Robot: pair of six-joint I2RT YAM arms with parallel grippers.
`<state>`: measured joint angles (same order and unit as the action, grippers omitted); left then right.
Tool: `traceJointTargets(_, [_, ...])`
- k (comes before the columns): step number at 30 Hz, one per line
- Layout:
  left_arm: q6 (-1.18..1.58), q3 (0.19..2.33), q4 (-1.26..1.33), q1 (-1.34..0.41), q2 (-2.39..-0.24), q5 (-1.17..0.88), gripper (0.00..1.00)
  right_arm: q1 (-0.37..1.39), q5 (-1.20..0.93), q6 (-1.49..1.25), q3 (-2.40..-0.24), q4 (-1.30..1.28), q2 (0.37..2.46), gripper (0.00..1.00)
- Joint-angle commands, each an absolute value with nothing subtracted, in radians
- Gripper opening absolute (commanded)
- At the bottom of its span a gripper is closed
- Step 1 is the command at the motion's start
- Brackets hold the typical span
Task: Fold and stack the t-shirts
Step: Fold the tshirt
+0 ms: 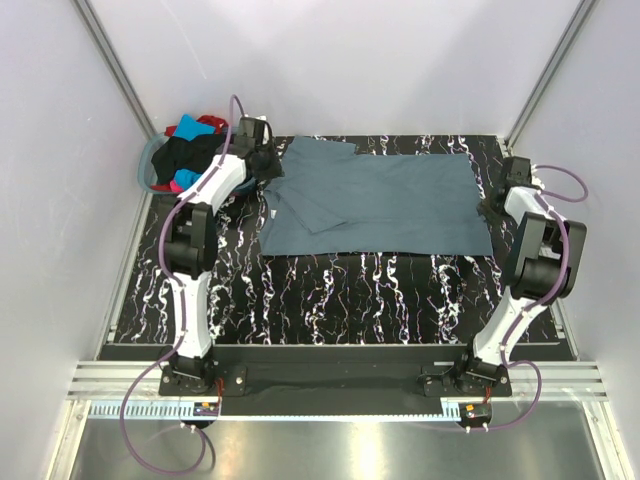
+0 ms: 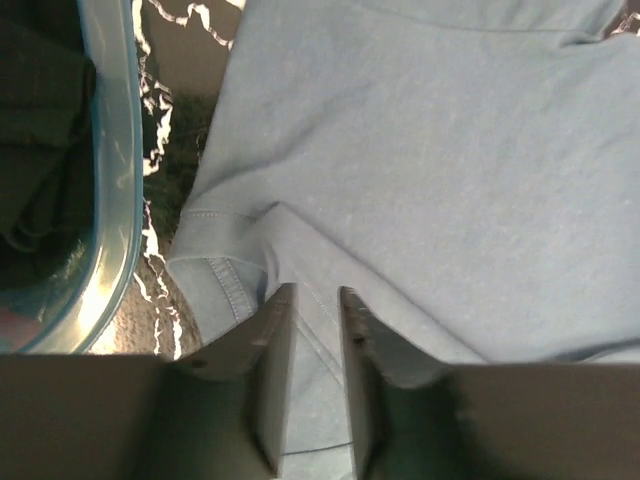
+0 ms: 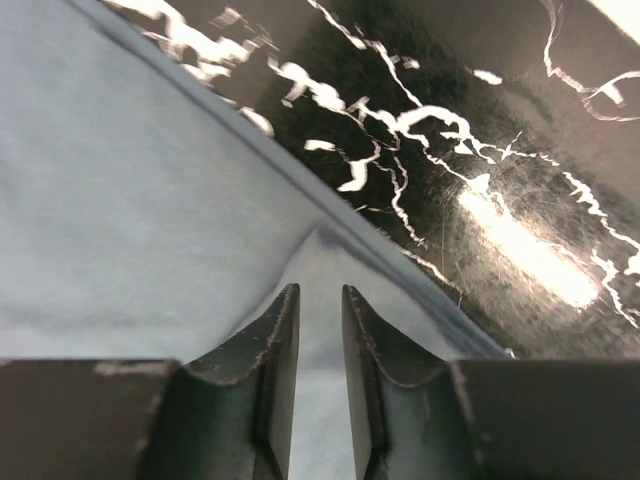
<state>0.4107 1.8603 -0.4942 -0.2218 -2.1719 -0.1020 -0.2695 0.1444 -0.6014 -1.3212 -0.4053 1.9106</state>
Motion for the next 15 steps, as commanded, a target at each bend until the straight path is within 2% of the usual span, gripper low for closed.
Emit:
traceJointTargets(1, [0.391,1.887,-0.525,-0.215,-2.103,-0.143,0.34,-0.275,0.144,-0.615,-1.316,-0.405,1.783,0.32])
traceJointTargets(5, [0.406,1.829,-0.540,-0.230,-1.982,-0.153,0.41,-0.275,0.081,-0.632,-1.289,-0.428,1.715,0.33])
traceJointTargets(11, [0.431,1.636,-0.529,-0.313,-1.873,-0.325,0.42,-0.273,-0.041,-0.676,-1.220,-0.433,1.693,0.30])
traceJointTargets(15, [0.428,1.514,-0.519,-0.438,-1.873,-0.217,0.41,-0.273,-0.110,-0.710,-1.210,-0.428,1.773,0.28])
